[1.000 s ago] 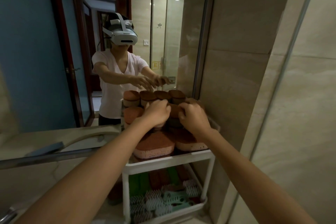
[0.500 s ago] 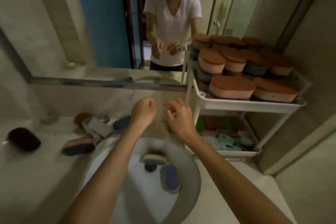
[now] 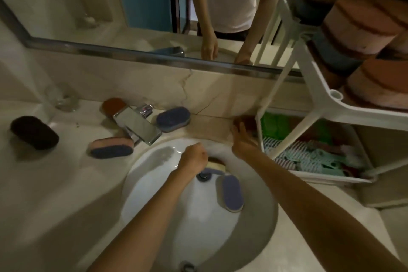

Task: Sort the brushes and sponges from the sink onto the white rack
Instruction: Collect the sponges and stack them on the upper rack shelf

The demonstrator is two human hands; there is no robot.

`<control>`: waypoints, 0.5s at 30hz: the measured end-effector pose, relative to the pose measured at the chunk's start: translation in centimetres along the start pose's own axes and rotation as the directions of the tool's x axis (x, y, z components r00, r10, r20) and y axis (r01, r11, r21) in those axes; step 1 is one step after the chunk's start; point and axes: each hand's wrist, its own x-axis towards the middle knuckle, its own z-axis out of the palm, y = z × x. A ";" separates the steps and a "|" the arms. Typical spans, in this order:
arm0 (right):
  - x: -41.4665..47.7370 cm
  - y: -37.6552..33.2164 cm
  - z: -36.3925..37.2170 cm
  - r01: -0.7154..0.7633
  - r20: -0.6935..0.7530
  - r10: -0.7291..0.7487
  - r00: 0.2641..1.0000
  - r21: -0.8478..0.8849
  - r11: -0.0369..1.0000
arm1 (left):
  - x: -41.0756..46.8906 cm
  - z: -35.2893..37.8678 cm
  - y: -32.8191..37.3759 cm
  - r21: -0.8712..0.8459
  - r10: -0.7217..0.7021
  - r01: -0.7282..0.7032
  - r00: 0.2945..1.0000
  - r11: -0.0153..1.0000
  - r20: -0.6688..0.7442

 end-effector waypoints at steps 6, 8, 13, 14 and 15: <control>3.3 -0.7 0.0 -0.019 -0.102 -0.003 0.995 -0.218 0.976 | 4.1 -0.3 -1.3 0.112 0.044 -0.025 0.984 0.993 -0.171; 4.1 -0.4 0.1 -0.023 -0.119 -0.005 0.993 -0.228 0.973 | 5.4 -0.6 -1.8 0.188 0.080 -0.036 0.969 0.982 -0.233; 5.5 -0.2 0.4 -0.037 -0.155 0.007 0.988 -0.189 0.981 | 9.0 -0.3 -2.6 0.289 0.095 0.007 0.937 0.957 -0.337; 5.7 -0.2 0.3 -0.038 -0.157 0.009 0.988 -0.184 0.982 | 9.5 -0.2 -2.7 0.291 0.066 0.036 0.940 0.956 -0.334; 5.8 -0.2 0.2 -0.040 -0.159 0.011 0.987 -0.180 0.983 | 10.0 0.0 -2.9 0.297 0.034 0.068 0.945 0.952 -0.324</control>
